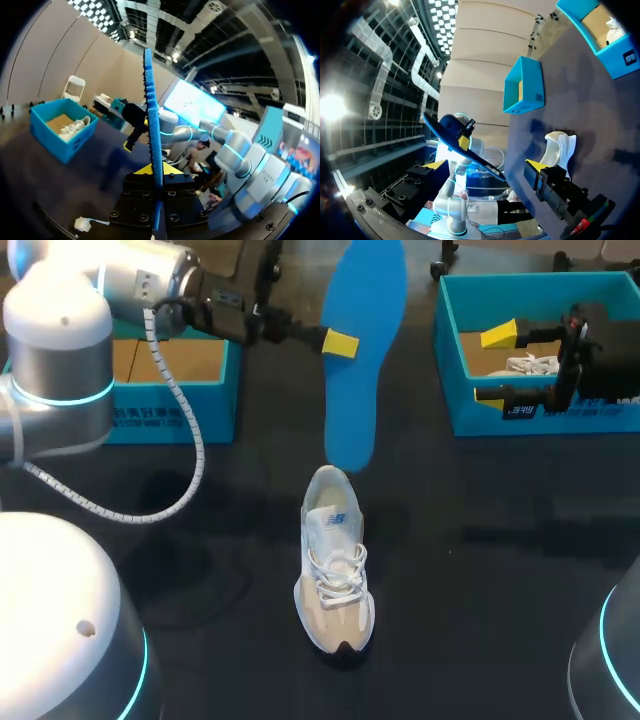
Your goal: Take the shoe out of the shoebox, open the shoe tongue, remove and reinsert the insole, then place the shoe into the shoebox
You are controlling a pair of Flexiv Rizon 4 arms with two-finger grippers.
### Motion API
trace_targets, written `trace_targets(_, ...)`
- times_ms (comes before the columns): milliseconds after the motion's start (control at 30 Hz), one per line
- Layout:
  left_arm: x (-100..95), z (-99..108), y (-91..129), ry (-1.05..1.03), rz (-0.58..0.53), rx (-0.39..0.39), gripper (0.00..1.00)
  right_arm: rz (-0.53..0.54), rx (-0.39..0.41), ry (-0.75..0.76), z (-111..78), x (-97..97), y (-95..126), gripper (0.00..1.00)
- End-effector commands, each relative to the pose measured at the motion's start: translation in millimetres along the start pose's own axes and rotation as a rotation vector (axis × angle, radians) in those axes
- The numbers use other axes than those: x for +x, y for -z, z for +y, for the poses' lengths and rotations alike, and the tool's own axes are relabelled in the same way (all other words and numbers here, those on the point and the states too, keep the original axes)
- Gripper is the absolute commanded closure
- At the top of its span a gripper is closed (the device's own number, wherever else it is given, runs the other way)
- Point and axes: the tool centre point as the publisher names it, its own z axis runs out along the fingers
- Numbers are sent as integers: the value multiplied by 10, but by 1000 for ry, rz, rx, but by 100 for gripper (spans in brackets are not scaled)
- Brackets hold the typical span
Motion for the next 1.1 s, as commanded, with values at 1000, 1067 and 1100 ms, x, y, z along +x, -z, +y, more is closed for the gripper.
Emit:
trace_targets(1000, -372, 456, -195, 634, 119, 137, 100, -3, -2, -1, -7, 5, -9, 0)
trace_targets(1067, -394, 469, -207, 659, 133, 147, 100, -3, -2, -1, -7, 5, -9, 0)
trace_targets(1100, -410, 471, -213, 674, 141, 154, 100, -3, -2, -1, -7, 5, -9, 0)
